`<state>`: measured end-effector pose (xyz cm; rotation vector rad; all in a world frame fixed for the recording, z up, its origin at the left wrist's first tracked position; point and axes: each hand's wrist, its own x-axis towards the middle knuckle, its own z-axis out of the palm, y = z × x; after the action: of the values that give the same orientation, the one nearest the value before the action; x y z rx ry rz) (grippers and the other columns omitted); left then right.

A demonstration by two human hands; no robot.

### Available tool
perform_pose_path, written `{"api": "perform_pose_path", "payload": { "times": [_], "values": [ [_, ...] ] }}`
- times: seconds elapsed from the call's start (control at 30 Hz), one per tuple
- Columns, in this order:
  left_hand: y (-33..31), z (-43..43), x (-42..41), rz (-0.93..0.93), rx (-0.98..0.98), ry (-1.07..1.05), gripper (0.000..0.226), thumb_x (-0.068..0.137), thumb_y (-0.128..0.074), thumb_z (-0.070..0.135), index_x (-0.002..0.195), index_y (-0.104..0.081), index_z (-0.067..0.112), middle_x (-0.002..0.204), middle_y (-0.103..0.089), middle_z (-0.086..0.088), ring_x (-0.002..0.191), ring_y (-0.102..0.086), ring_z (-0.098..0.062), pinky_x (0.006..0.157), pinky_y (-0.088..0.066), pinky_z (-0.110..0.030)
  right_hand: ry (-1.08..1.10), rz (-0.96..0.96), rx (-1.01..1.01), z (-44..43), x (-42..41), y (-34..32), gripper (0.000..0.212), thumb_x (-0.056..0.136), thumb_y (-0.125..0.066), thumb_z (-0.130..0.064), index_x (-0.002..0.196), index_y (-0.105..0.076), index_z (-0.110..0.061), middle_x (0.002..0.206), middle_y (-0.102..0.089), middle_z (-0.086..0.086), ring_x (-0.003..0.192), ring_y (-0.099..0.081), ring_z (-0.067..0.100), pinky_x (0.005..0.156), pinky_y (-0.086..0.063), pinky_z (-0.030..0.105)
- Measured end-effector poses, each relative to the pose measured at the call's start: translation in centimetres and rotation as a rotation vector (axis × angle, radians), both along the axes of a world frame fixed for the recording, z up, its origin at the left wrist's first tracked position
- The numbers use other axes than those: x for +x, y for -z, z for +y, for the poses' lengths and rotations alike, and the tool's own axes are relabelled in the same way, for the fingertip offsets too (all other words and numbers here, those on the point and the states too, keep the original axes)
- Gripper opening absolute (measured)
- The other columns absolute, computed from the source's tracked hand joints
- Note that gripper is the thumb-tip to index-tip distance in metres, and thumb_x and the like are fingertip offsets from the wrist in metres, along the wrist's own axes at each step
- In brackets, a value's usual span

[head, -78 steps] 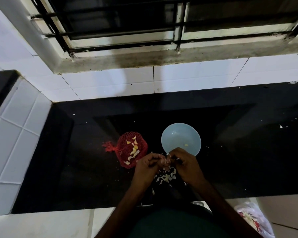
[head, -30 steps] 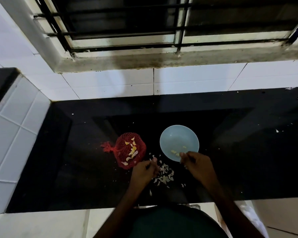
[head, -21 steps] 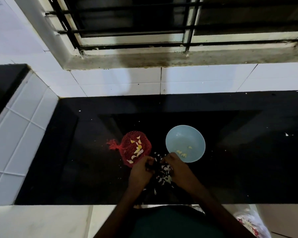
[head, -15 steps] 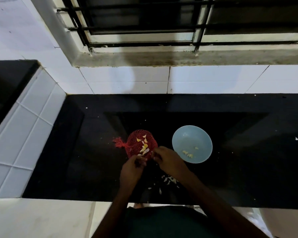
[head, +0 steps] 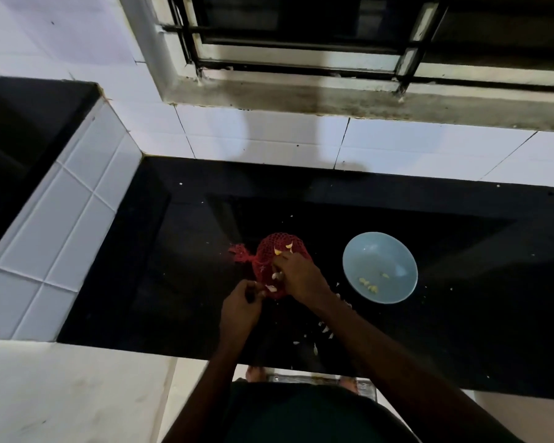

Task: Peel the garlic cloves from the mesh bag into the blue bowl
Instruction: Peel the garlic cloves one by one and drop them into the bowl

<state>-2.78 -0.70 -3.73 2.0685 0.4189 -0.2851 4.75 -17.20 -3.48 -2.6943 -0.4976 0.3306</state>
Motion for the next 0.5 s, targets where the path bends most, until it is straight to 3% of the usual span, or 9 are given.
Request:
{"api": "perform_pose_path", "payload": {
  "times": [0.17, 0.3, 0.37, 0.5],
  "values": [
    [0.4, -0.2, -0.2, -0.007, -0.021, 0.044, 0.011, 0.094, -0.07, 0.02, 0.101, -0.068, 0.028, 0.095, -0.07, 0.017, 0.091, -0.064, 0.005, 0.075, -0.046, -0.014, 0.171, 0.064, 0.244, -1.4, -0.5, -1.1, 0.016, 0.093, -0.059, -0.014, 0.099, -0.049, -0.026, 0.091, -0.058, -0.012, 0.08, -0.058, 0.007, 0.069, -0.043, 0.026],
    [0.3, -0.9, -0.2, -0.021, -0.023, 0.061, 0.012, 0.094, -0.07, 0.021, 0.1, -0.068, 0.031, 0.096, -0.07, 0.02, 0.092, -0.065, 0.003, 0.073, -0.044, -0.011, 0.287, 0.023, 0.326, -3.3, -1.1, -2.2, 0.006, 0.098, -0.056, -0.023, 0.101, -0.052, -0.026, 0.103, -0.057, -0.009, 0.091, -0.057, 0.008, 0.076, -0.045, 0.026],
    [0.4, -1.4, -0.5, -0.019, -0.024, 0.076, 0.012, 0.095, -0.07, 0.022, 0.101, -0.068, 0.032, 0.1, -0.07, 0.02, 0.094, -0.064, 0.004, 0.074, -0.044, -0.012, 0.326, 0.015, 0.348, -4.8, -2.2, -2.1, 0.008, 0.101, -0.053, -0.033, 0.101, -0.051, -0.025, 0.101, -0.058, -0.009, 0.088, -0.057, 0.005, 0.072, -0.044, 0.022],
    [1.1, -3.1, -1.2, -0.009, -0.011, 0.153, 0.008, 0.095, -0.069, 0.021, 0.099, -0.07, 0.028, 0.094, -0.071, 0.016, 0.089, -0.064, 0.003, 0.075, -0.044, -0.012, 0.299, 0.026, 0.283, -7.6, -5.8, -1.0, 0.014, 0.102, -0.053, -0.032, 0.092, -0.052, -0.021, 0.084, -0.063, -0.004, 0.077, -0.062, 0.012, 0.068, -0.049, 0.036]
  ]
}}
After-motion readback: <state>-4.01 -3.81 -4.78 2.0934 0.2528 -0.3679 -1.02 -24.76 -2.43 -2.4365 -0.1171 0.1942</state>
